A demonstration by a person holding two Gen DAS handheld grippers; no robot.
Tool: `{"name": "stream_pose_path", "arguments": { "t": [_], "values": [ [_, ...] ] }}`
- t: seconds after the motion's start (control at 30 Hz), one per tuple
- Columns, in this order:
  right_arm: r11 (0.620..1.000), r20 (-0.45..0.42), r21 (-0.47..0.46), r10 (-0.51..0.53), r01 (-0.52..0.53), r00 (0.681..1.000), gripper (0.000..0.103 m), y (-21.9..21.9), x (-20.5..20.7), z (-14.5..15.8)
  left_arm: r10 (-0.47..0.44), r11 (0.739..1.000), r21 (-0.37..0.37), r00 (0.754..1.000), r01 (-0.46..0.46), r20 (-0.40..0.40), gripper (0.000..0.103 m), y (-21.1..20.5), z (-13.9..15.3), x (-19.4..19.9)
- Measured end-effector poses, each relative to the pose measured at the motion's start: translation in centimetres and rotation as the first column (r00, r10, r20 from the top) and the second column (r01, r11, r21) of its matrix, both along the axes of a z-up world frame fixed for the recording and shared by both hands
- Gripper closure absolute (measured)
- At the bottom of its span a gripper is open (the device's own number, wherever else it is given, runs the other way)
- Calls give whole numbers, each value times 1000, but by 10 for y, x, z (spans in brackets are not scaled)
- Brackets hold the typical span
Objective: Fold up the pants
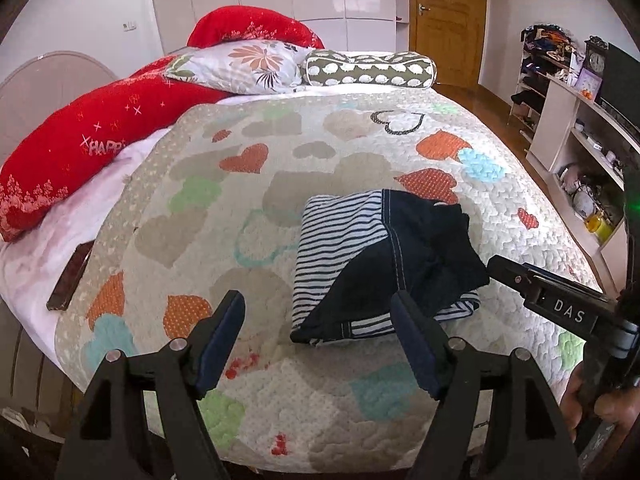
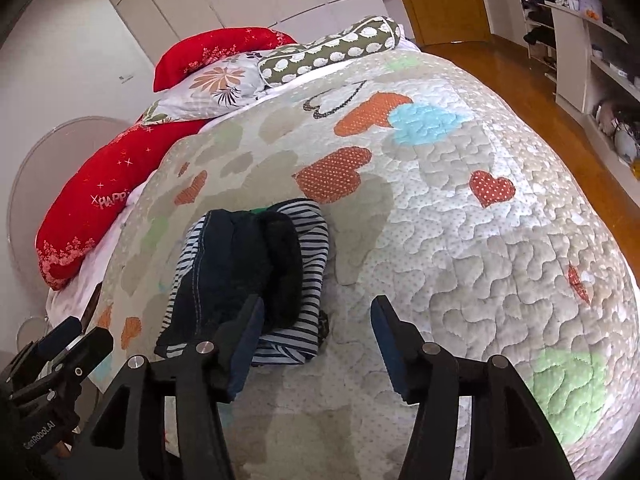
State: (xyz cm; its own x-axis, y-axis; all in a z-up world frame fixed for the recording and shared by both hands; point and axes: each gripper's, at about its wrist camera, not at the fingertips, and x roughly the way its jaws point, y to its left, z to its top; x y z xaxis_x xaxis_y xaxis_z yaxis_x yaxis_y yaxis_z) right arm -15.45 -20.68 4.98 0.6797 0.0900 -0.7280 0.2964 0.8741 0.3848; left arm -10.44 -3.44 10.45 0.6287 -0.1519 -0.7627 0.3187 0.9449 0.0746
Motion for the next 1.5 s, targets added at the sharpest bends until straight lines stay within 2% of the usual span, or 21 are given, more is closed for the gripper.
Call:
{"name": "stream_pose_path", "arguments": {
  "t": [0.33,0.6,0.67,0.77,0.8,0.87,0.93,1.03,1.2,1.3,1.37,1.43,1.47,1.5],
  "values": [
    [1000,-10,2,-18,18,1000,39,-2,2,-8,12,1000,-10,997,-12,-73,28,7,-20,9],
    [999,15,17,-34,34,999,39,-7,5,-15,47,998,-37,989,-53,-141,28,19,-40,25],
    [999,20,22,-31,31,999,38,-8,6,-16,40,995,-82,988,-52,-148,28,25,-40,29],
    [999,31,52,-9,7,999,36,-11,10,-18,27,970,-235,987,-64,-157,28,46,-36,48],
    [998,35,66,-4,2,999,35,-14,12,-19,37,961,-267,988,-77,-152,25,54,-36,57],
    [995,49,95,1,-6,999,32,-21,17,-18,52,949,-300,987,-97,-154,22,64,-40,76],
    [992,60,128,0,-8,998,29,-29,23,-19,46,938,-329,979,-110,-198,22,72,-50,97],
    [977,59,210,13,-25,998,26,-38,33,-25,-12,910,-399,956,-111,-293,22,74,-72,122],
    [951,25,297,78,-82,997,26,-37,58,-46,-131,880,-472,931,-48,-340,21,53,-92,134],
    [954,27,286,90,-94,996,21,-29,66,-49,-162,889,-459,938,3,-307,12,36,-94,133],
    [959,26,265,98,-102,995,19,-25,70,-49,-172,889,-458,935,11,-311,11,29,-97,133],
    [959,29,258,113,-117,993,18,-22,73,-49,-161,913,-408,939,25,-303,11,19,-97,130],
    [959,30,254,126,-129,992,18,-21,75,-49,-157,921,-387,941,30,-299,12,16,-96,128],
    [958,31,252,135,-138,990,21,-20,76,-49,-163,922,-386,940,36,-301,25,14,-94,126]
  ]
}}
